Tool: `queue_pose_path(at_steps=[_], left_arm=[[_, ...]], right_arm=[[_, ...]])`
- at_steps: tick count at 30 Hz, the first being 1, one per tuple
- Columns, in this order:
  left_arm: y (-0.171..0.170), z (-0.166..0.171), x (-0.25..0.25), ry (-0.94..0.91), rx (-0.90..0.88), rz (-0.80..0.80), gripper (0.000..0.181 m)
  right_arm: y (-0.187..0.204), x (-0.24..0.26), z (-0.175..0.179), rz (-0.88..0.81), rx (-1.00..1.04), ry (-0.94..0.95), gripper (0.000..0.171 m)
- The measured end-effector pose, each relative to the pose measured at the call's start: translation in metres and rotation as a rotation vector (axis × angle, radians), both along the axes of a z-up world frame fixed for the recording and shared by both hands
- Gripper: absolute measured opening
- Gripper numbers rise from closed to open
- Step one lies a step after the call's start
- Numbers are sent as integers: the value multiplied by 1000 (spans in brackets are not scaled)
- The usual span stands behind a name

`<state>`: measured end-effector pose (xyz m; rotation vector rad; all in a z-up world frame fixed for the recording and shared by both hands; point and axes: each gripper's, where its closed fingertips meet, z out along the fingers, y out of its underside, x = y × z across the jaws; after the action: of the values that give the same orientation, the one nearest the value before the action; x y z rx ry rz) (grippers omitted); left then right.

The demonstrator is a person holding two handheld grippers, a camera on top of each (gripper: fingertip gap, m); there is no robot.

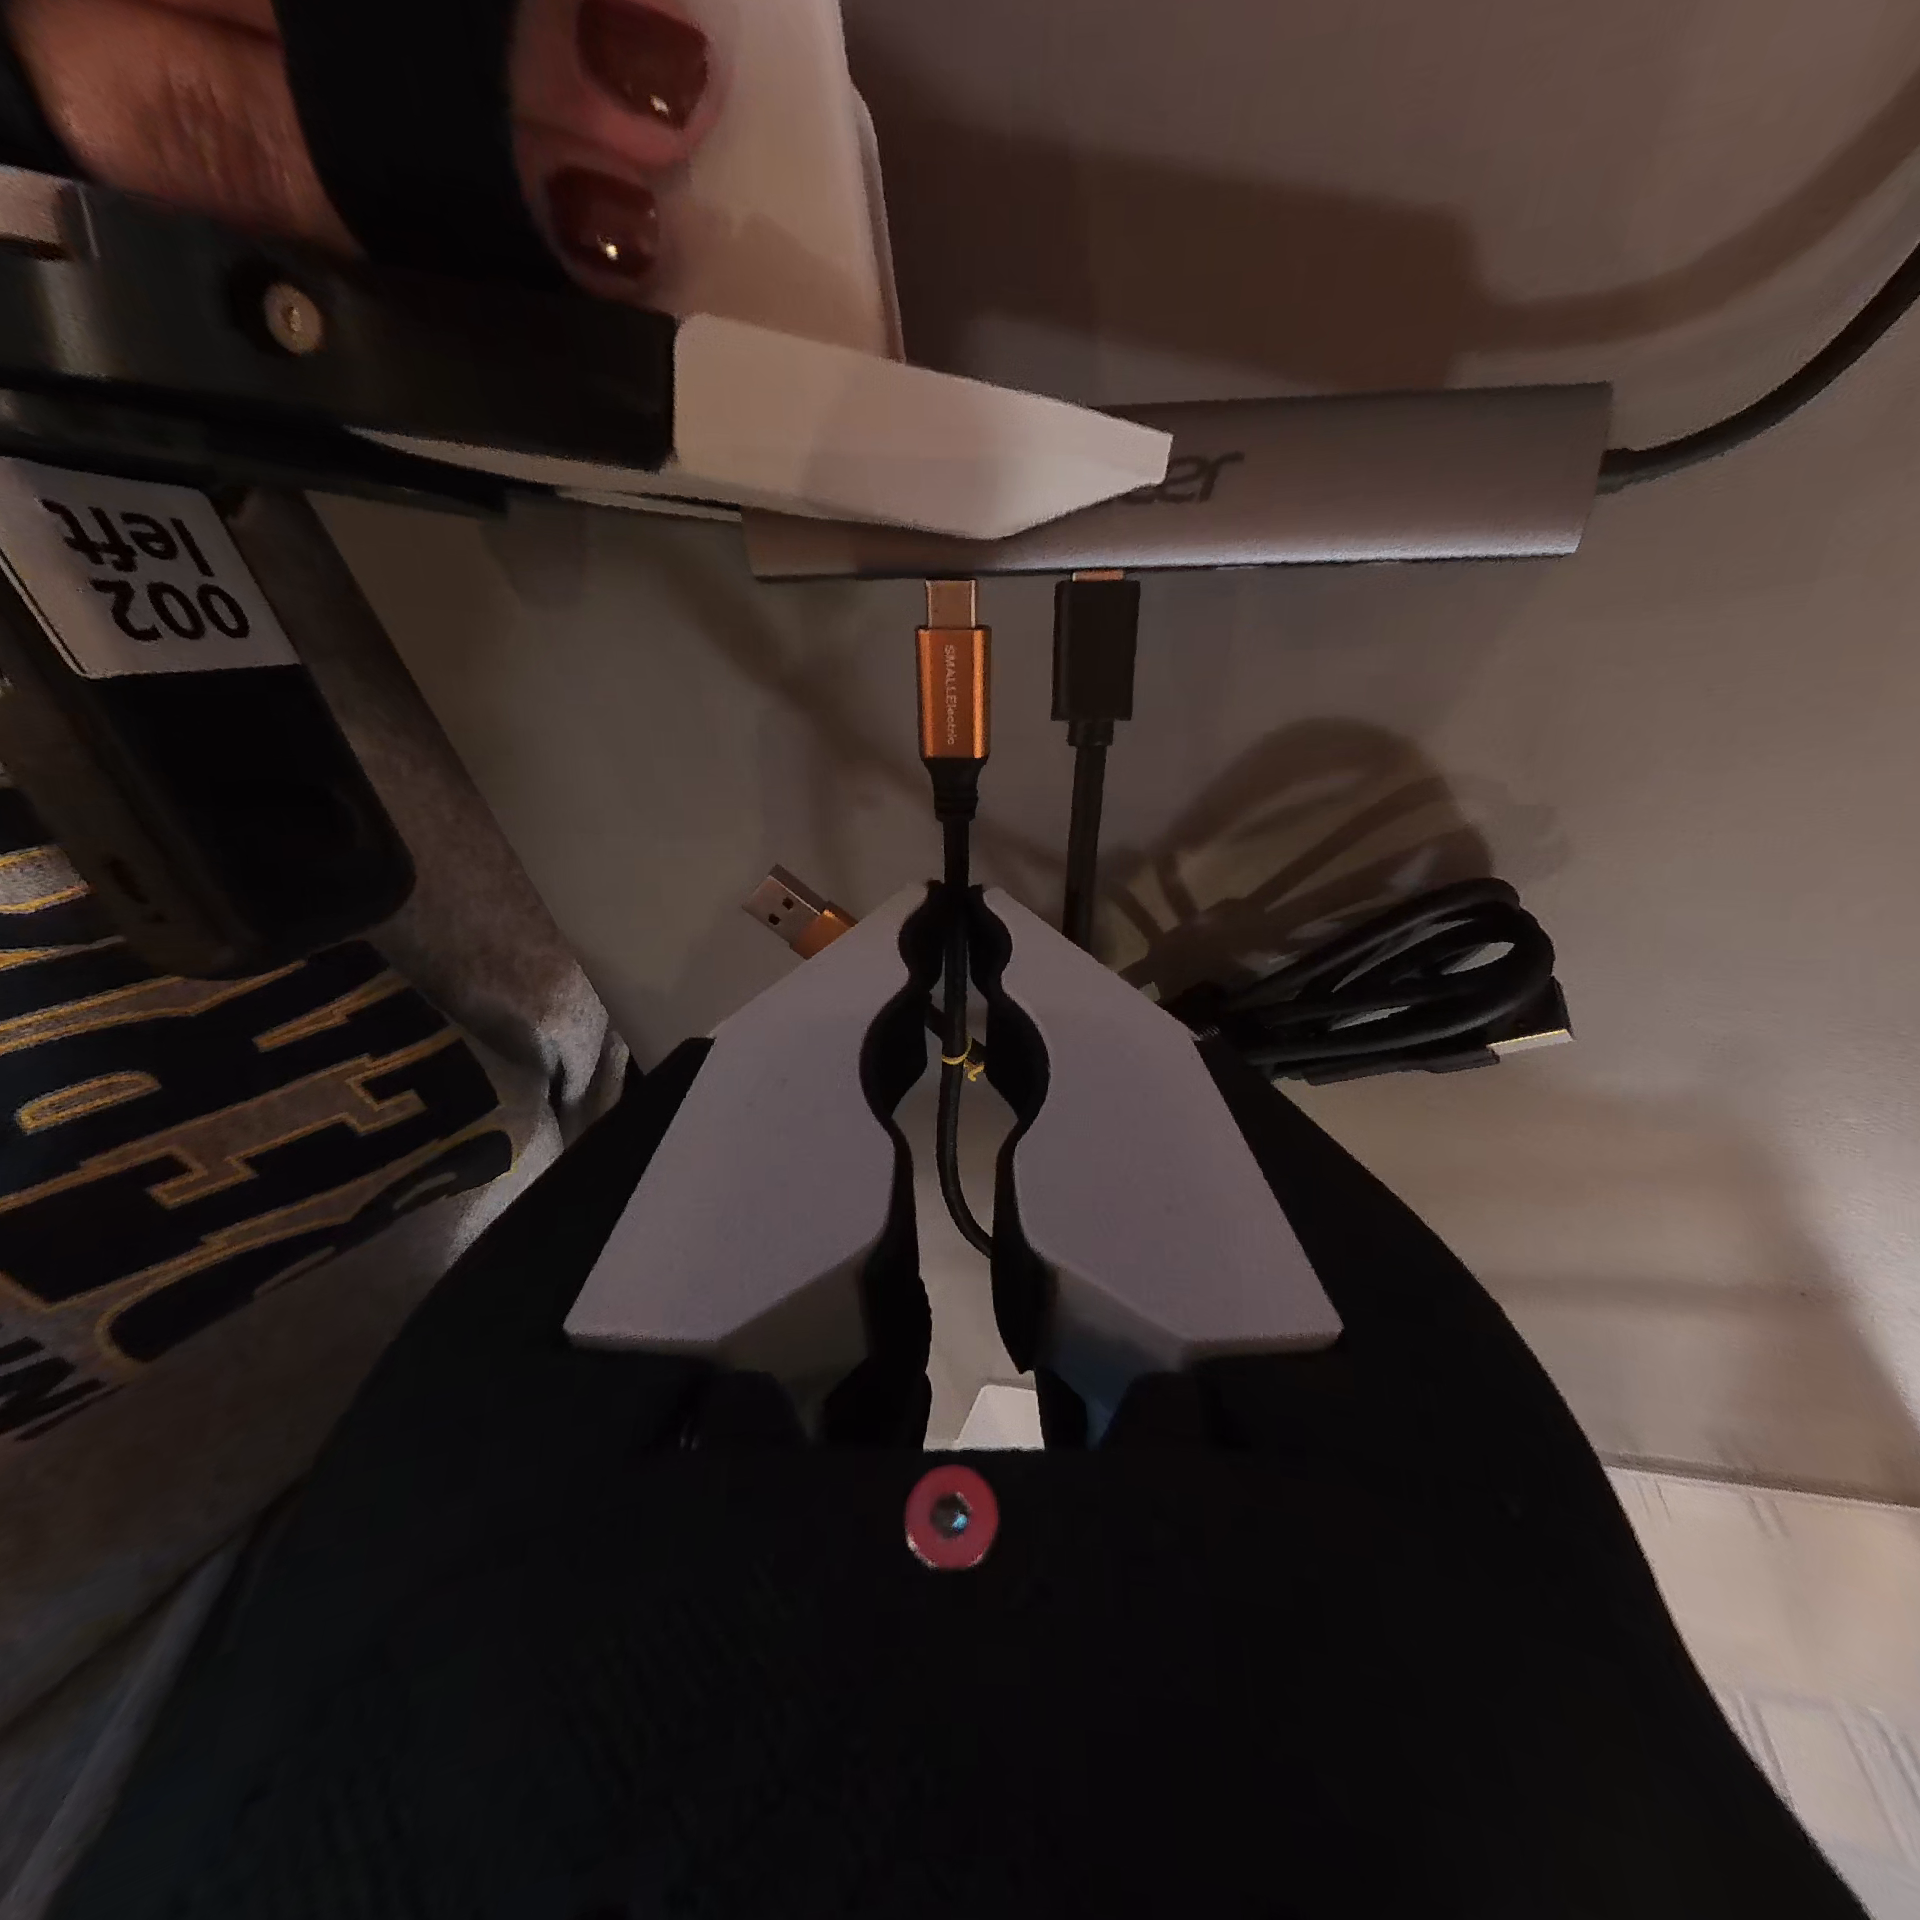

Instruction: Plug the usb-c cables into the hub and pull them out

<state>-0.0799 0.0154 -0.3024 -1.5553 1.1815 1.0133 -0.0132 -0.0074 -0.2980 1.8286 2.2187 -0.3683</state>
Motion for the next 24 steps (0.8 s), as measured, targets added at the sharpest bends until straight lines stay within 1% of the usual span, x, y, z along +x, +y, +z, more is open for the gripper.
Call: queue_pose_path(at_steps=[7, 10, 14, 18, 20, 24], left_arm=[[0, -2, 2, 21, -2, -5, 7], [0, -4, 0, 29, -11, 5, 7], [-1, -6, -7, -43, -32, 41, 7], [-1, -11, -10, -79, -65, 80, 7], [-1, -13, -12, -103, -80, 105, 7], [-1, -16, -15, -78, -88, 153, 7]], right_arm=[[1, -2, 0, 8, 15, 12, 1], [1, -5, 2, 24, 36, 55, 1], [2, -14, 3, 29, 62, 214, 1], [-1, -18, -4, 48, 127, 377, 1], [-2, -21, -3, 23, 142, 451, 1], [-9, -26, 2, -71, 87, 550, 0]])
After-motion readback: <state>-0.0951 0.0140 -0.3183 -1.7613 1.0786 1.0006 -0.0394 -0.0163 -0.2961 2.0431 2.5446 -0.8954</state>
